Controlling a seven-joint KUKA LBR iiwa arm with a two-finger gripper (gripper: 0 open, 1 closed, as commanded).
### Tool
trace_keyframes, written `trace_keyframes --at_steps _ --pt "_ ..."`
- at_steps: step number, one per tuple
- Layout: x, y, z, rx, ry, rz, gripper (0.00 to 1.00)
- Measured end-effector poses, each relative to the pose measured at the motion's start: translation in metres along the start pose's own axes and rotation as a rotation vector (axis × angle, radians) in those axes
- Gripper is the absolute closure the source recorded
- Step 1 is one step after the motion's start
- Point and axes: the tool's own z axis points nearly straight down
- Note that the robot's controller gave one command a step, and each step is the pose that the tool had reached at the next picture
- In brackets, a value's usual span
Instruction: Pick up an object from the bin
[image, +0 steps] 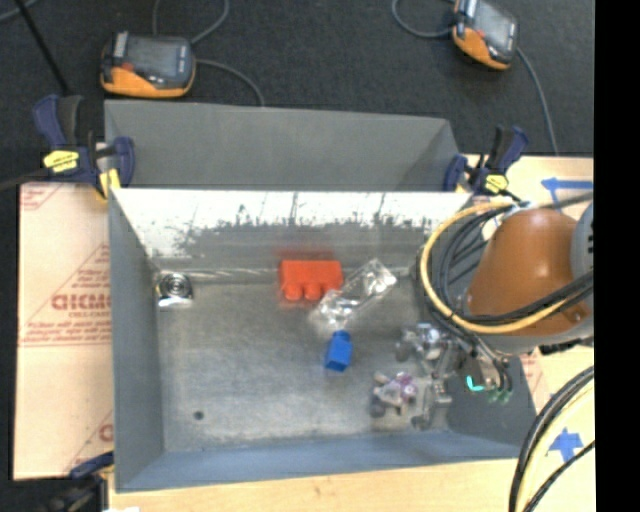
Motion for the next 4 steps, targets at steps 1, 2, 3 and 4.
trace_keyframes --at_steps 1,2,3,4 --pt "-0.008 0.002 0.084 0.001 -0.007 -0.016 0.0" --pt "-0.009 0.001 0.081 0.002 -0.01 -0.021 1.0" --pt "-0.012 -0.008 0.003 0.003 -0.015 -0.018 1.0" --pt "-0.029 -0.012 -0.105 0.003 -0.018 -0.016 1.0"
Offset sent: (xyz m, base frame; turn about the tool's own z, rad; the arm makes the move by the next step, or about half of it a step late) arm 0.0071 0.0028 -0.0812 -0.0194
